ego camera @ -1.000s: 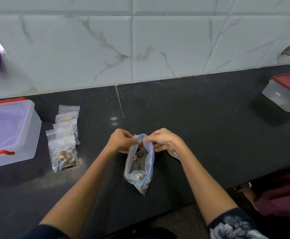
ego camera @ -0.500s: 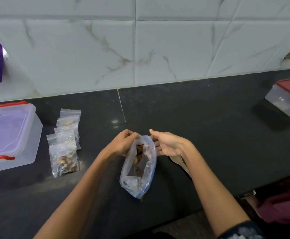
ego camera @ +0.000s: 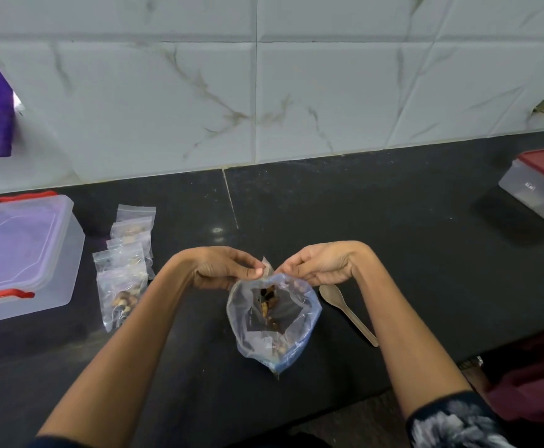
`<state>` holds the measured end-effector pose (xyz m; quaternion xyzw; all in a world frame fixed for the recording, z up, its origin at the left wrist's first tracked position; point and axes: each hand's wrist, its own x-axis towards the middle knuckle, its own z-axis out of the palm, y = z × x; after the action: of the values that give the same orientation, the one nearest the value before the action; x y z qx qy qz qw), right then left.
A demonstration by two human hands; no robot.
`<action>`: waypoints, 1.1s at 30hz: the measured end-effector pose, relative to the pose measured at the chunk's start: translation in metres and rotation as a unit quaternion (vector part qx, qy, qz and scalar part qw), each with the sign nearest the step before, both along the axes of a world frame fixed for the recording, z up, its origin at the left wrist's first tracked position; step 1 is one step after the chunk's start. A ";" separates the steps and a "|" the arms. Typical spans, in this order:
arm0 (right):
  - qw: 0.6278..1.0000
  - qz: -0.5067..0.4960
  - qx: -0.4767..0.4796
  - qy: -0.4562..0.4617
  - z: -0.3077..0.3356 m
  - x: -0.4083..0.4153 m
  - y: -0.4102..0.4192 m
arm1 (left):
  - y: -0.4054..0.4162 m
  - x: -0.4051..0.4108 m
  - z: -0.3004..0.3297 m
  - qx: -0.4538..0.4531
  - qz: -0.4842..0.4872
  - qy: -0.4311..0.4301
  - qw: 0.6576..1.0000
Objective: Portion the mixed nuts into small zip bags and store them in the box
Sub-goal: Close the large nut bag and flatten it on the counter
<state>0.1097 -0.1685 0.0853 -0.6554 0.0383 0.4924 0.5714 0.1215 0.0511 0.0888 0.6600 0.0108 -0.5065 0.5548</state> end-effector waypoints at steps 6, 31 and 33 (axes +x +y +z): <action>0.942 -0.001 -0.236 -0.240 0.002 -0.013 0.028 | -0.014 -0.008 0.003 0.257 -0.047 -0.268 0.927; 0.768 -0.358 -0.315 -0.427 -0.027 -0.057 0.052 | -0.029 -0.066 -0.041 0.192 0.361 -0.475 0.780; 0.716 -0.338 -0.342 -0.506 -0.032 -0.063 0.060 | -0.033 -0.073 -0.042 0.223 0.355 -0.531 0.736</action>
<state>0.0471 -0.1090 0.0532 -0.9010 0.1281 -0.1856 0.3706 0.0486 0.0180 0.0470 0.8749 0.0599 0.1769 0.4468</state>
